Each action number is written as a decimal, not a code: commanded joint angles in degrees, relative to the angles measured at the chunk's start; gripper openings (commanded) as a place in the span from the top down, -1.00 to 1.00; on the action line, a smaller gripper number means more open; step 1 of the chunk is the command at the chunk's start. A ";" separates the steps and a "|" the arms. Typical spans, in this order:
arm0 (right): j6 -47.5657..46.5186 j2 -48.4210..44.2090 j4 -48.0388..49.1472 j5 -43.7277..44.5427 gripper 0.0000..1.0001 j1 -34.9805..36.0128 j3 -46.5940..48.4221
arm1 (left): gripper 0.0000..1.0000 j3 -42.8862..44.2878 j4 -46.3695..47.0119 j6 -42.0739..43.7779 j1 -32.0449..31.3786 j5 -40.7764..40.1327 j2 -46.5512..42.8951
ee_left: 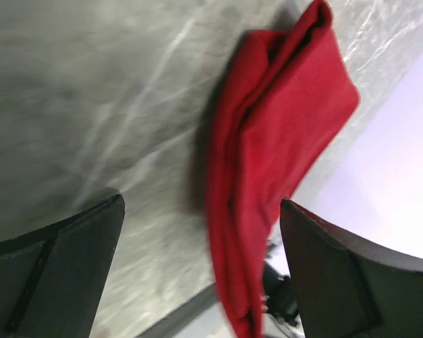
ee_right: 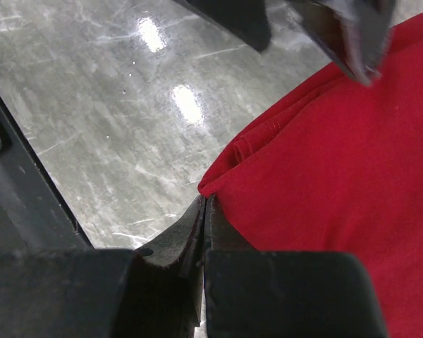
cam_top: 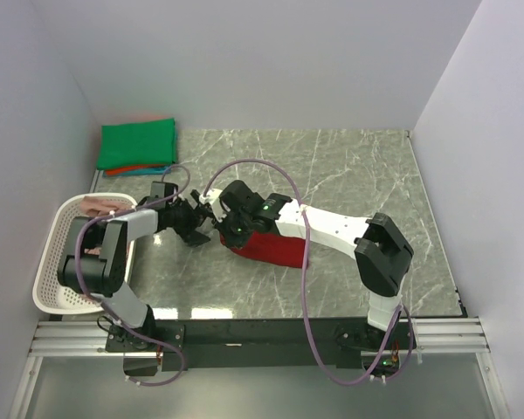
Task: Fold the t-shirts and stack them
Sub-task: Neatly place the folded tshirt to the corner, then reset both grippers
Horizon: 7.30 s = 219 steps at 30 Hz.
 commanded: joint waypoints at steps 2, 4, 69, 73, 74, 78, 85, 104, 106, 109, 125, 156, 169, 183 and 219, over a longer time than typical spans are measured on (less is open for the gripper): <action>2.45 -0.38 3.42 -0.68 1.00 -0.51 0.43 | -0.99 2.41 1.74 -6.27 -3.38 -0.63 4.14; 2.99 0.15 3.68 -0.15 1.00 -0.59 1.65 | -0.95 2.41 1.47 -7.41 -5.49 -2.12 5.11; 4.40 -10.14 -3.79 -6.74 -0.80 -27.75 -7.22 | 0.99 79.23 -14.62 48.29 2.15 -24.90 36.76; 4.66 -8.82 -3.88 -7.18 -0.80 -27.75 -6.78 | 0.99 82.13 -14.26 51.29 2.50 -25.50 37.02; 4.58 -8.64 -4.22 -7.27 -0.80 -27.75 -6.34 | 0.99 83.00 -14.26 51.64 2.59 -25.51 36.76; 4.40 -8.46 -4.31 -7.27 -0.80 -27.75 -6.08 | 0.99 84.50 -14.00 53.14 3.21 -26.21 35.35; 4.40 -8.90 -4.23 -7.27 -0.79 -27.75 -6.95 | 0.99 87.23 -14.17 53.32 4.17 -26.56 32.63; 4.58 -10.05 -3.96 -7.27 -0.78 -27.67 -8.18 | 0.99 87.31 -13.73 51.82 4.26 -22.69 25.86; 4.49 -10.05 -3.96 -7.27 -0.78 -27.67 -8.19 | 0.99 88.01 -14.52 51.82 4.26 -22.96 26.03; 4.58 -9.96 -3.96 -7.35 -0.78 -27.67 -8.27 | 0.99 87.24 -14.70 51.73 4.35 -23.05 25.60; 5.02 -8.29 -4.58 -7.88 -0.76 -27.58 -6.69 | 0.99 85.47 -15.22 52.00 7.59 -22.43 24.89; 4.40 -6.18 -5.90 -7.97 -0.75 -27.23 -5.64 | 0.99 88.90 -13.65 63.16 20.61 -15.22 36.23; 4.31 -7.14 -5.90 -7.88 -0.75 -27.14 -6.87 | 0.87 88.11 -8.03 70.97 23.95 -18.65 41.06; 4.14 -10.75 -5.72 -6.56 -0.77 -27.23 -8.10 | -0.50 90.22 -10.20 74.50 26.06 -27.70 38.44; -5.18 -39.48 -13.99 -11.75 -0.94 -45.95 -29.88 | -0.99 26.95 -27.19 51.03 -15.77 -21.13 -9.54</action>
